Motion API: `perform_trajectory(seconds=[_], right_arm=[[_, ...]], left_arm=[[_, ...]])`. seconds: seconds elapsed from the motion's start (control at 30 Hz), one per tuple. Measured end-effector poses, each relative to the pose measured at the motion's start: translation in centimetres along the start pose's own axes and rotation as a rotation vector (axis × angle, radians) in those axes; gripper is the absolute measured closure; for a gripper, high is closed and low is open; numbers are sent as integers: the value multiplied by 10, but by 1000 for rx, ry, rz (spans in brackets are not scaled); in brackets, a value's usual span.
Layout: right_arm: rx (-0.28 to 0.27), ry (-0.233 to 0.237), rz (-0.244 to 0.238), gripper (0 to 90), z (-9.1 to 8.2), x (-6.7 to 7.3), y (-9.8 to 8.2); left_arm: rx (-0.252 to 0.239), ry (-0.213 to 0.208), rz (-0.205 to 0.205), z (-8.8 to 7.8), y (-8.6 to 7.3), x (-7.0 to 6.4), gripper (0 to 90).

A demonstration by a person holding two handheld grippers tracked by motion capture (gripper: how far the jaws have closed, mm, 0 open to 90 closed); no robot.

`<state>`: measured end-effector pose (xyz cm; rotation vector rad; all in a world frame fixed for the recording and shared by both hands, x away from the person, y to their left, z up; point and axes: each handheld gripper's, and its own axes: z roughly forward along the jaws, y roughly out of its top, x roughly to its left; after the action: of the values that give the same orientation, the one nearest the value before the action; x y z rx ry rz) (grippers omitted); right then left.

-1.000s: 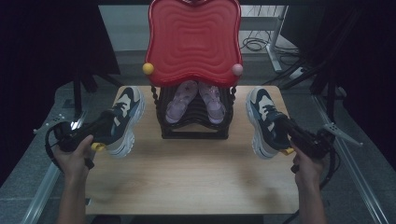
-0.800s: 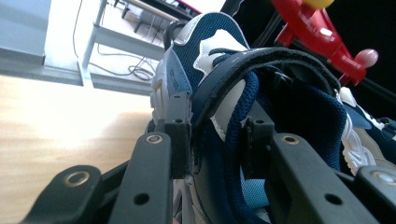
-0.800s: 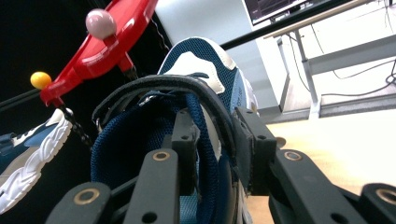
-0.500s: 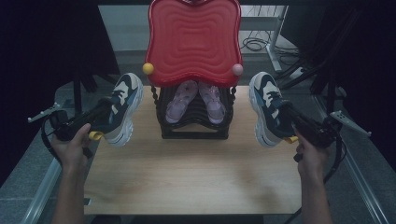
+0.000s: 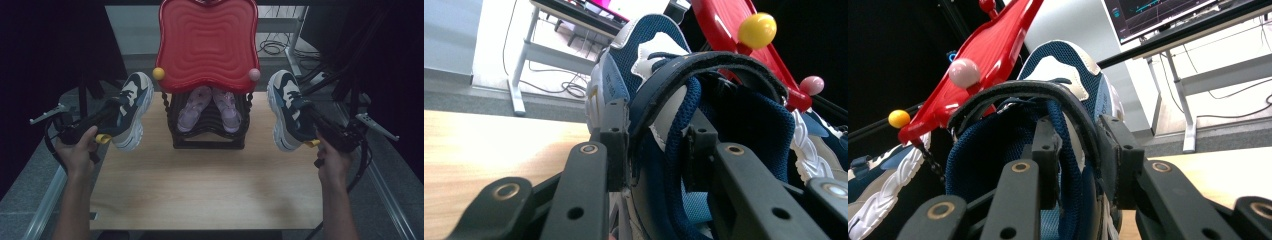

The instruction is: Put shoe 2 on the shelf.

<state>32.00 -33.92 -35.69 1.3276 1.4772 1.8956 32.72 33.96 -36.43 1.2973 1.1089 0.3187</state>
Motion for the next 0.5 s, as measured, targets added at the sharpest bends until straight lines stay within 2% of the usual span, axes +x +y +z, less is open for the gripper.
perform_trajectory(seconds=[0.17,0.5], right_arm=[[-26,2,-4,712,1,2,8],[-38,0,-11,712,9,8,19]], left_arm=[[-5,15,21,2,11,-4,696],[-16,10,42,6,27,-12,696]])
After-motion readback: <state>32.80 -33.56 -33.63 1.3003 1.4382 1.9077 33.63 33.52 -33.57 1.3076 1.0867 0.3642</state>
